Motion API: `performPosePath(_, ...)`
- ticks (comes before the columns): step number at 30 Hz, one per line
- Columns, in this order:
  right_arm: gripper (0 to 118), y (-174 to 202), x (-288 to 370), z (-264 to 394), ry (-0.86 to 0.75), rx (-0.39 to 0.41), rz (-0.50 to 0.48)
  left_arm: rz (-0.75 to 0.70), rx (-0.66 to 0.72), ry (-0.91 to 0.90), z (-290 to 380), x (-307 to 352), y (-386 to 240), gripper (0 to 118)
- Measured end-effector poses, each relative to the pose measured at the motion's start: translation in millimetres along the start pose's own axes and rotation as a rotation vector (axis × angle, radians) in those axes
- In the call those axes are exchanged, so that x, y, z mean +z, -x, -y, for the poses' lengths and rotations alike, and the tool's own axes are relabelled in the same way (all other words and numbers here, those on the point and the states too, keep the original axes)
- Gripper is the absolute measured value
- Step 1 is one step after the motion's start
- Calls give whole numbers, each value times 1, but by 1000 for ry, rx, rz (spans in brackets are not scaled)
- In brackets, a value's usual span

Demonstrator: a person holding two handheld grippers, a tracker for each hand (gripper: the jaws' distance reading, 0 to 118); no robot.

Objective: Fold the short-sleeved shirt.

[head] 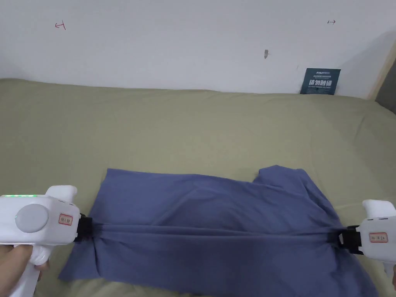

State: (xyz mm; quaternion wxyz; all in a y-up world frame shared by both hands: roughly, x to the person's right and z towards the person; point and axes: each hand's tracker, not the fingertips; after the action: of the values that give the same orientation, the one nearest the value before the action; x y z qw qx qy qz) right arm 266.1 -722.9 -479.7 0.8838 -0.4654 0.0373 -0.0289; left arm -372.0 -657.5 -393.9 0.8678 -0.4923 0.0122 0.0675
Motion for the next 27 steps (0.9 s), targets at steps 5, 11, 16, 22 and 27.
performPosePath(5, 105, -16, 6, 25, -1, -79, -2, -78, -43, -49, 18, 9, 7, 101)
performPosePath(11, 0, 53, 103, 58, -106, 29, 111, -86, 51, -141, 59, 65, 20, 18)
performPosePath(16, 0, 16, 111, 122, -116, -25, 79, -42, 70, -111, 75, 71, 24, 0)
performPosePath(22, 0, 55, 148, 124, -87, -67, 63, 10, 71, -15, 70, 35, 9, 104)
performPosePath(27, 0, 69, 149, 127, -66, -61, 60, -73, 40, 26, 62, 1, -3, 103)
